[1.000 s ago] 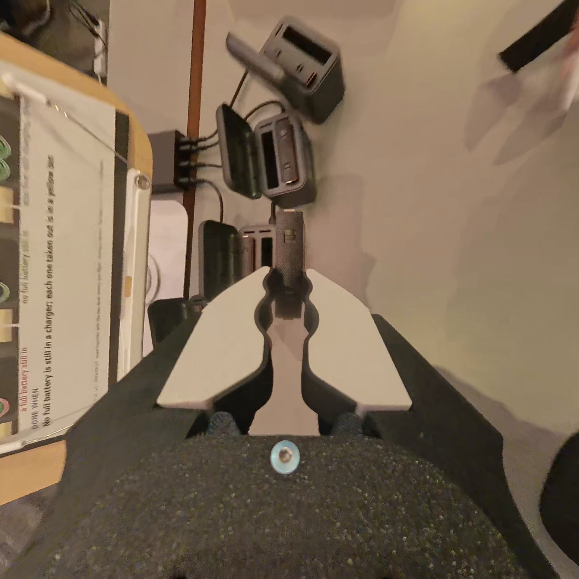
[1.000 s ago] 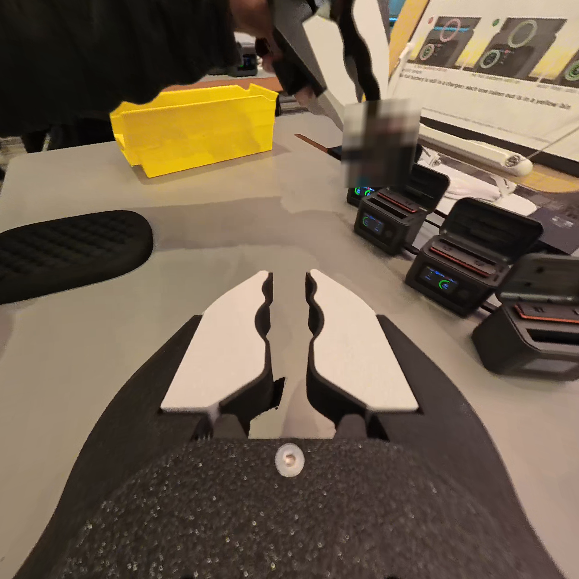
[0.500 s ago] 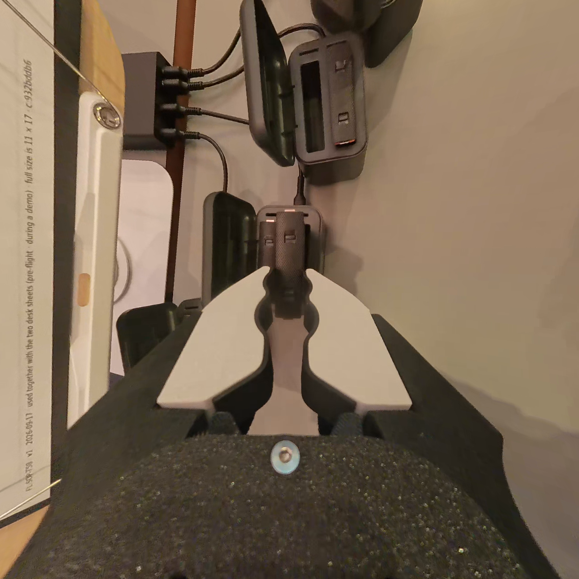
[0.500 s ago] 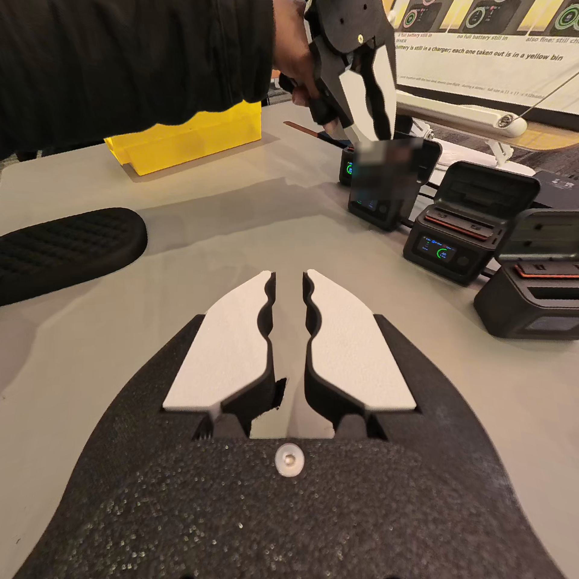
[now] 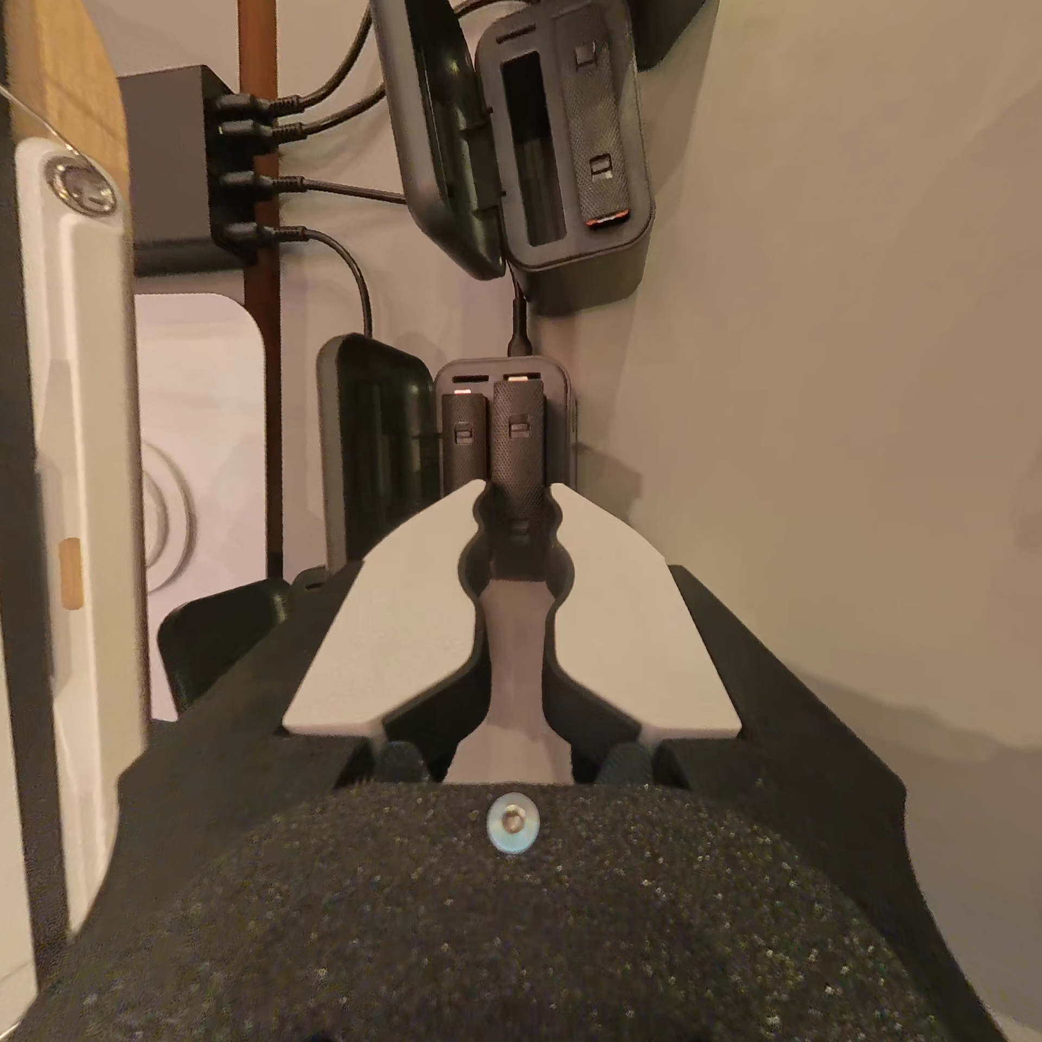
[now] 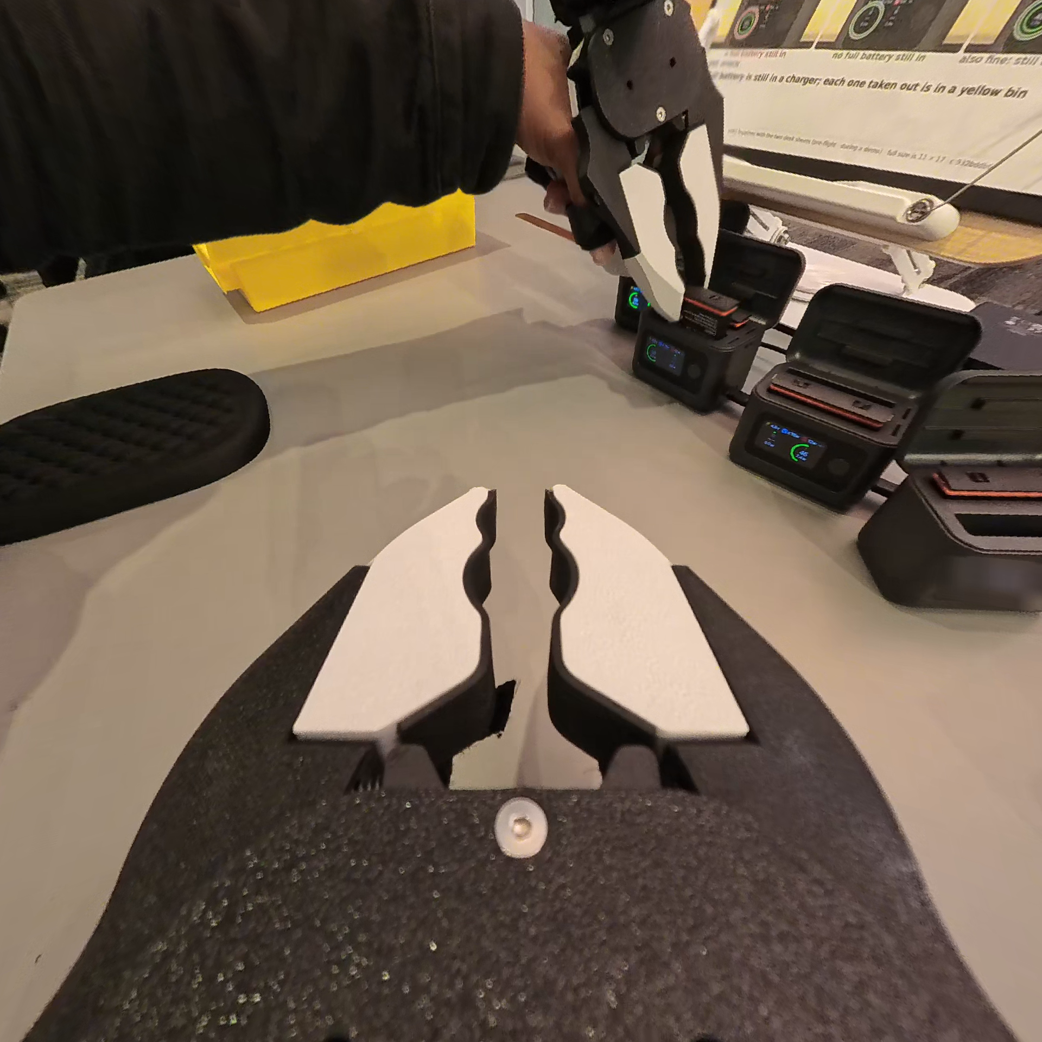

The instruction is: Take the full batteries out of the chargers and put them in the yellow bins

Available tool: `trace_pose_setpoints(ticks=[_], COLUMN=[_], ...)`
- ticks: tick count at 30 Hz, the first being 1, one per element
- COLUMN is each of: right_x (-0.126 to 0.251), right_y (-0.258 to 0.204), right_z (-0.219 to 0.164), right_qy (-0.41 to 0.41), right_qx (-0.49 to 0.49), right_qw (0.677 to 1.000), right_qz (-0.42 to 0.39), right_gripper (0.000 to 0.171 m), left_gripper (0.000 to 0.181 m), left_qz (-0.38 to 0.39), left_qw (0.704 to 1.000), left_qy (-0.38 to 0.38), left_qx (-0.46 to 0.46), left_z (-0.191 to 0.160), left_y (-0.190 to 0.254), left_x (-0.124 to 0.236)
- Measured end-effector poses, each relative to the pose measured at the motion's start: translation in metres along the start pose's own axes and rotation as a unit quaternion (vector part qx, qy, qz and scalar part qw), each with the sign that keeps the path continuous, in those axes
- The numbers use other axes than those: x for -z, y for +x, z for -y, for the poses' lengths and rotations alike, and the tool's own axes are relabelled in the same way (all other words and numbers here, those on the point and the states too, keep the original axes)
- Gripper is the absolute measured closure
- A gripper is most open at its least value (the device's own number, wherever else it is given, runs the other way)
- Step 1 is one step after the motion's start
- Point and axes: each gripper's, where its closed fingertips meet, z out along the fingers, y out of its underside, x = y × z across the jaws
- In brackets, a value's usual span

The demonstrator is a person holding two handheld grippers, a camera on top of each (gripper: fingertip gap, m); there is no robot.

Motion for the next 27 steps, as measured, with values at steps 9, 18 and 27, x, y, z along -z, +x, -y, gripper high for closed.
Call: trace_pose_setpoints(ticks=[9,18,27], right_x=[0.000,-0.001,-0.001], right_y=[0.000,-0.001,-0.004], right_z=[-0.001,-0.003,-0.004], right_qy=[-0.002,-0.006,-0.009], right_qx=[-0.001,0.000,-0.002], right_qw=[1.000,1.000,1.000], right_qz=[0.003,0.006,0.013], right_gripper=[0.155,0.155,0.155], left_gripper=[0.159,0.168,0.180], left_qz=[0.018,0.026,-0.005], left_qw=[1.000,0.999,1.000], left_qy=[0.022,0.030,0.021], left_qx=[0.000,0.020,0.015], left_z=[-0.002,0.008,0.005], left_y=[-0.003,-0.006,0.001], left_x=[0.003,0.004,0.001])
